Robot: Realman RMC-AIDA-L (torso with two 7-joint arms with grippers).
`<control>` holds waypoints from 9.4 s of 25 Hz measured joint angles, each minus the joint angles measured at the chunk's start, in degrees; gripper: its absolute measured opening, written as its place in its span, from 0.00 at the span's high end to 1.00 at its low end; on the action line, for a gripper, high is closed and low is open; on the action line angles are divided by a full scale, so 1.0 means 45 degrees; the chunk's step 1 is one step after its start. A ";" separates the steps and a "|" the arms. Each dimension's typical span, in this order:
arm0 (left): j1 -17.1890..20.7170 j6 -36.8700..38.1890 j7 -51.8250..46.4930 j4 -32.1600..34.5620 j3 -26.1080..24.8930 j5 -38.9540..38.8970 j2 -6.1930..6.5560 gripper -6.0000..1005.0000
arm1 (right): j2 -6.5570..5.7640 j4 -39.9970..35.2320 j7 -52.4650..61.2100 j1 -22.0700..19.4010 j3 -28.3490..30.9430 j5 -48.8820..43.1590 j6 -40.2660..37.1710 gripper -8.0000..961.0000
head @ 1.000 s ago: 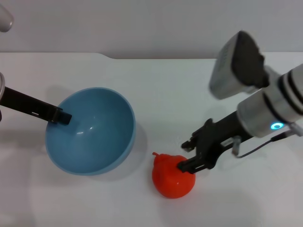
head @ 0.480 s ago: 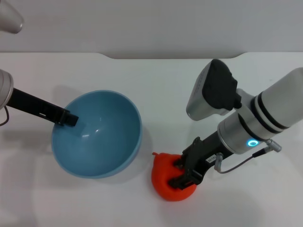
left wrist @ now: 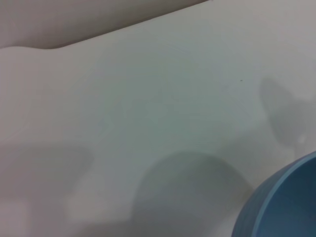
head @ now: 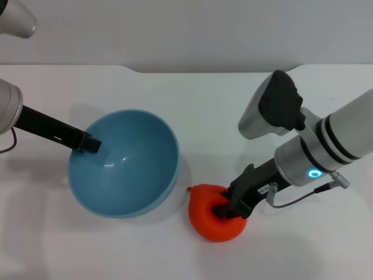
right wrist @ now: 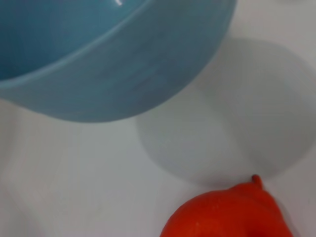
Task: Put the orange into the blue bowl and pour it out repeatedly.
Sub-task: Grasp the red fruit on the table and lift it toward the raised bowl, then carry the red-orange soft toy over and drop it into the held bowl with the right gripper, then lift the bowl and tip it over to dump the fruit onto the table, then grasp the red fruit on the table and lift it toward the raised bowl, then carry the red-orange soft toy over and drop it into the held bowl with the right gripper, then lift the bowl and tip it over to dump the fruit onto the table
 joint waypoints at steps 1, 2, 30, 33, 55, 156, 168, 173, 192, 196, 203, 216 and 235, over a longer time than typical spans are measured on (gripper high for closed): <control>0.0000 -0.0018 0.0000 -0.0005 0.0045 0.0000 0.0000 1.00 | -0.0001 -0.0036 0.0001 -0.0059 0.0109 0.0003 -0.0029 0.64; -0.0001 -0.0026 0.0000 -0.0006 0.0073 0.0000 0.0000 1.00 | -0.0001 -0.0059 0.0000 -0.0104 0.0202 0.0008 -0.0047 0.64; -0.2996 -0.2492 -0.2558 -0.2210 0.6891 -0.0252 -0.0215 1.00 | -0.0045 -0.7399 0.0028 -0.2292 0.8554 -0.0058 -0.8400 0.94; -0.3185 -0.2618 -0.2608 -0.2236 0.7112 -0.0486 -0.0234 1.00 | -0.0047 -0.7534 0.0654 -0.1668 0.8489 0.0044 -0.8611 0.92; -0.3273 -0.3124 -0.2998 -0.2216 0.7573 -0.0600 -0.0184 1.00 | -0.0021 -0.6532 0.1039 -0.0818 0.5821 0.0794 -0.7640 0.69; 0.2323 -0.1829 -0.1174 0.1392 0.0389 -0.2275 0.0020 1.00 | -0.0015 -0.0228 -0.1793 -0.0213 0.1299 0.0762 -0.1230 0.50; 0.2312 -0.1920 -0.1143 0.1330 0.0409 -0.2276 0.0046 1.00 | -0.0003 0.1010 -0.1706 -0.0091 0.1260 0.0738 -0.0606 0.55; 0.2293 -0.1924 -0.1137 0.1331 0.0463 -0.2276 0.0058 1.00 | -0.0023 0.0926 -0.1698 -0.0203 0.1471 0.0785 -0.0684 0.68; 0.0342 -0.2655 -0.1206 -0.1645 0.3066 -0.1489 0.0014 0.99 | -0.0084 -0.6092 -0.1757 -0.3168 0.7549 0.0725 -0.6094 0.93; -0.0653 -0.3070 -0.1868 -0.2222 0.4970 -0.1098 -0.0044 0.99 | -0.0098 -0.7197 -0.1683 -0.3081 0.8177 0.0675 -0.7322 0.97; -0.2006 -0.3869 -0.3130 -0.2391 0.7588 -0.0692 -0.0196 0.99 | -0.0095 -0.8008 -0.0156 -0.2348 0.7950 0.0769 -0.8272 0.96; -0.2703 -0.4104 -0.3655 -0.2354 0.8287 -0.0912 -0.0240 1.00 | -0.0041 -0.6813 0.0428 -0.1475 0.5039 0.0723 -0.7488 0.96; 0.2257 -1.0679 -0.1439 0.2316 0.8747 0.0940 -0.0050 0.99 | -0.0125 -0.5012 0.3282 -0.1630 0.8579 -0.4630 -0.7033 0.51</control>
